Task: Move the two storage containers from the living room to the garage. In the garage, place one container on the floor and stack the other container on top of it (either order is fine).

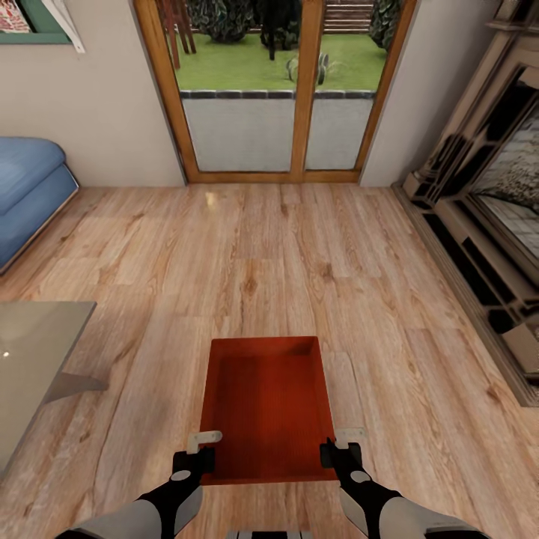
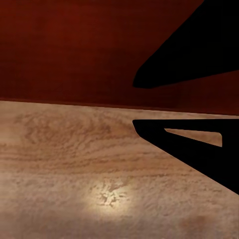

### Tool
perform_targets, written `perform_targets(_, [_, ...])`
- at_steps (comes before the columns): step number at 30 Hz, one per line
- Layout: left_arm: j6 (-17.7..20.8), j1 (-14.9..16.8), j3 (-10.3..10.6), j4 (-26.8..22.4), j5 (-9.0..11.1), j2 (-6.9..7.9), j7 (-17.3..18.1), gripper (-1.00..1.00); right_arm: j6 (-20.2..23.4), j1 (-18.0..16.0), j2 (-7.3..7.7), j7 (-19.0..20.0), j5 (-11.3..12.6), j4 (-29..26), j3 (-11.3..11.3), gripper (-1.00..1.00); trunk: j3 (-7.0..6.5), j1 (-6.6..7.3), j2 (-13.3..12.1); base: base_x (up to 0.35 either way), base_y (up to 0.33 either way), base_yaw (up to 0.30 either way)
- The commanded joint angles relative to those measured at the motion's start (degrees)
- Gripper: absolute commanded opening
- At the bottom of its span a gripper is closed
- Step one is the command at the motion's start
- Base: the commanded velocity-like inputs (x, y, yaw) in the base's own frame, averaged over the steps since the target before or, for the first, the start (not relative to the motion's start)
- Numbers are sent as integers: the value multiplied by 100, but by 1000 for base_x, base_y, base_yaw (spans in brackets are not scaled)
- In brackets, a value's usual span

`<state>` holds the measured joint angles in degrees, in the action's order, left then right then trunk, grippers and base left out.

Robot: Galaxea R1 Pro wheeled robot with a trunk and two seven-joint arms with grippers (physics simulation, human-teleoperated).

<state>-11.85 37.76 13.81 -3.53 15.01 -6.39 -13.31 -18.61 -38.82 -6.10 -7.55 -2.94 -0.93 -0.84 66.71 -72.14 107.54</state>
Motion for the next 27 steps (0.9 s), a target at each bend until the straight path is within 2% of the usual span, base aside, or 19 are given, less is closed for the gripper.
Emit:
perform_targets(1, [-9, 3, -36, 1, 11, -3, -40, -100, -4, -3, -11, -2, -74, 6, 104, -100, -16, 23, -40, 0, 0, 0])
perform_targets(27, [-11, 3, -36, -7, 1, -3, -40, -100, -2, -3, -5, -3, -75, 6, 107, -100, -482, 594, -1083, 0, 0, 0])
